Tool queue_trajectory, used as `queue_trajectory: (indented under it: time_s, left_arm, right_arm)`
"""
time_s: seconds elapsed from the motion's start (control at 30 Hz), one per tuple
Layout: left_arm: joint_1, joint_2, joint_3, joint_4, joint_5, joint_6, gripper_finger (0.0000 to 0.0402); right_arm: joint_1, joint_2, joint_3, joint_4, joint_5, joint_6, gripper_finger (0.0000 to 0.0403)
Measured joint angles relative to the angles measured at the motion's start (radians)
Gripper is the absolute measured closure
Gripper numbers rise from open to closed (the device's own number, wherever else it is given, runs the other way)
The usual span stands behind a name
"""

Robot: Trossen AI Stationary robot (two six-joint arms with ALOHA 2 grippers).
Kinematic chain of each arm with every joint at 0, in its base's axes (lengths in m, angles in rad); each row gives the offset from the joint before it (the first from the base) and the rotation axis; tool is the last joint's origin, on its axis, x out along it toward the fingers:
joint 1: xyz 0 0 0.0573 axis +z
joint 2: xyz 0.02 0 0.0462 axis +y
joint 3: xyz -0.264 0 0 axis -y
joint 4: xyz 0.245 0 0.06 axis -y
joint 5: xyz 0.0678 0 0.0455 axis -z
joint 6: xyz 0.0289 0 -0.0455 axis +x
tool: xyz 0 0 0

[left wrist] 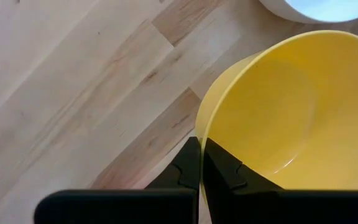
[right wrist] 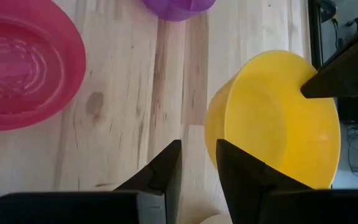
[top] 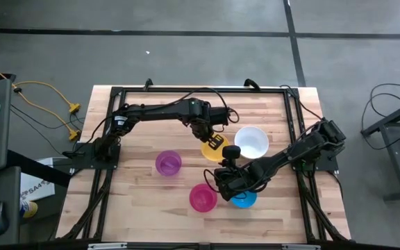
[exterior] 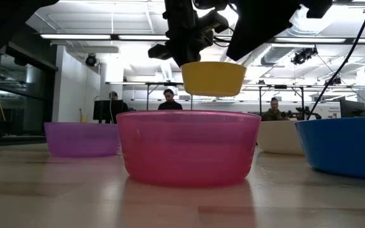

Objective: Nest bowls inside each other
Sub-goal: Stack the yellow bowl on top of the white bowl

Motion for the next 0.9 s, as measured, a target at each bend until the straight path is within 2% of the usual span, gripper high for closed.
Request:
queue_trajectory:
  time_s: [0.4, 0.63, 0.9]
  left_arm:
    - [0.000, 0.000, 0.000, -0.008, -0.033, -0.004, 0.0401]
    - [-0.008, 0.000, 0.000, -0.044, -0.042, -0.002, 0.0401]
    - [-0.014, 0.000, 0.000, -0.062, -0.062, -0.002, 0.0401]
  right_arm:
    - [0.000, 0.009, -0.010, 0.018, 0.016, 0.000, 0.0310]
    - [0.000, 0.055, -0.010, 0.019, 0.074, -0.007, 0.0310]
    - [0.000, 0.077, -0.010, 0.065, 0.054, -0.077, 0.0310]
